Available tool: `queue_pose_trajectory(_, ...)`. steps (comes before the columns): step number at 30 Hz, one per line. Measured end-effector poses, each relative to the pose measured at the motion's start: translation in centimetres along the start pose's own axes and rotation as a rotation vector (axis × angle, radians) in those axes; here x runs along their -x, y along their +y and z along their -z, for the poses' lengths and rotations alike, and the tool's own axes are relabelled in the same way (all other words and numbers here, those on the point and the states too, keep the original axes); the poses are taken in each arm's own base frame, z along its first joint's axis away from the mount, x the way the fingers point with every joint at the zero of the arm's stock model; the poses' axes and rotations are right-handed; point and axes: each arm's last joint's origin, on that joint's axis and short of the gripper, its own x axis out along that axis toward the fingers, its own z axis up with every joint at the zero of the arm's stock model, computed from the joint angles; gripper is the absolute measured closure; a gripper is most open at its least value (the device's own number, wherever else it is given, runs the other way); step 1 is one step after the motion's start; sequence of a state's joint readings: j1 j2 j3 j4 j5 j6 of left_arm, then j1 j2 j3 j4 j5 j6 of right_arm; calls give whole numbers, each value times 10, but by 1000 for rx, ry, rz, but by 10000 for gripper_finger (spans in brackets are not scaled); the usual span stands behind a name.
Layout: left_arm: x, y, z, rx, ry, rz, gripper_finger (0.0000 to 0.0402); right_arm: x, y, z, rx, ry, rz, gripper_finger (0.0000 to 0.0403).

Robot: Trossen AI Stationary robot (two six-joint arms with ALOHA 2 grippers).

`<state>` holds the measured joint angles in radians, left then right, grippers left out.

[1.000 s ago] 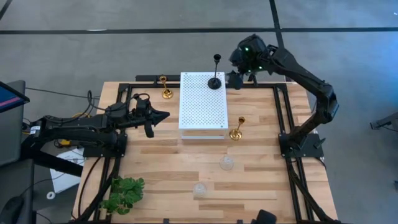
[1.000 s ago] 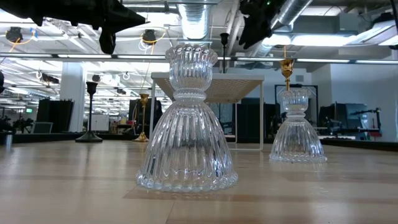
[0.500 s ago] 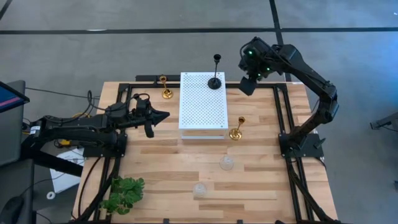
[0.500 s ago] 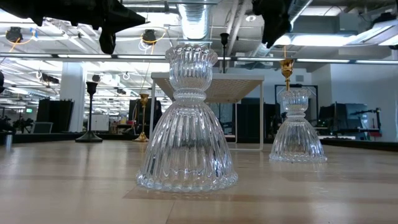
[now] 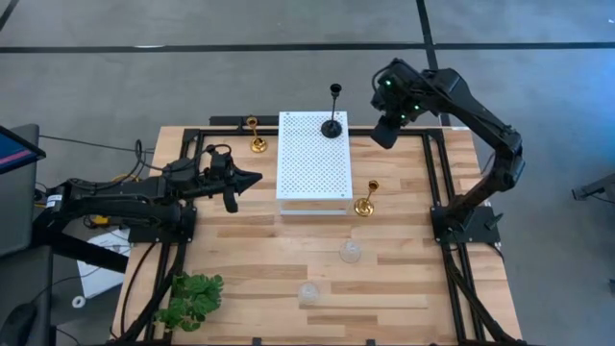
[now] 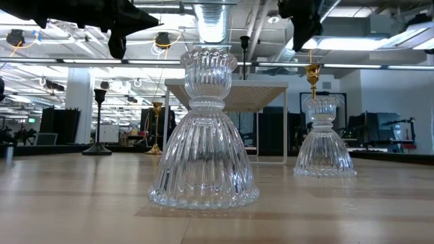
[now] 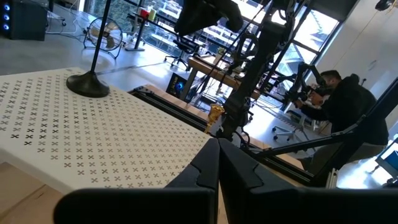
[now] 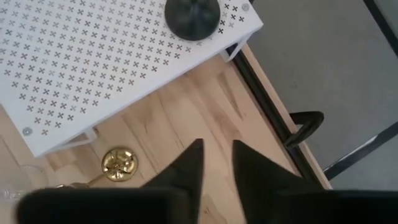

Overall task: Pick & Place candle stick holders
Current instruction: Put the black candle holder on the shelf

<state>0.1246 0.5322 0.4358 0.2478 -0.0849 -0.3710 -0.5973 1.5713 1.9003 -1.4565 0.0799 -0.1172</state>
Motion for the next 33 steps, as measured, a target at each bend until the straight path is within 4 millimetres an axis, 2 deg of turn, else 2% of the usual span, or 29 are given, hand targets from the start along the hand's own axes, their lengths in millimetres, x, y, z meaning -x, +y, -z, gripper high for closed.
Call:
queue_pose_trajectory(4, 0, 0, 0, 0, 0, 0, 398, 9, 4, 3, 30, -30, 5, 395)
queue_pose_trajectory(10, 0, 0, 0, 0, 0, 0, 398, 42, 13, 10, 42, -206, 130, 400)
queue_pose_trajectory(15, 0, 0, 0, 0, 0, 0, 398, 76, 24, 23, 57, -414, 117, 402)
queue_pose_trajectory(20, 0, 0, 0, 0, 0, 0, 398, 89, 28, 43, 40, -530, 101, 402)
queue_pose_trajectory(22, 0, 0, 0, 0, 0, 0, 398, 86, 28, 52, 29, -574, 101, 402)
queue_pose_trajectory(25, 0, 0, 0, 0, 0, 0, 398, 70, 30, 63, 5, -621, 98, 402)
queue_pose_trajectory(33, 0, 0, 0, 0, 0, 0, 398, -8, 41, 86, -81, -722, 58, 403)
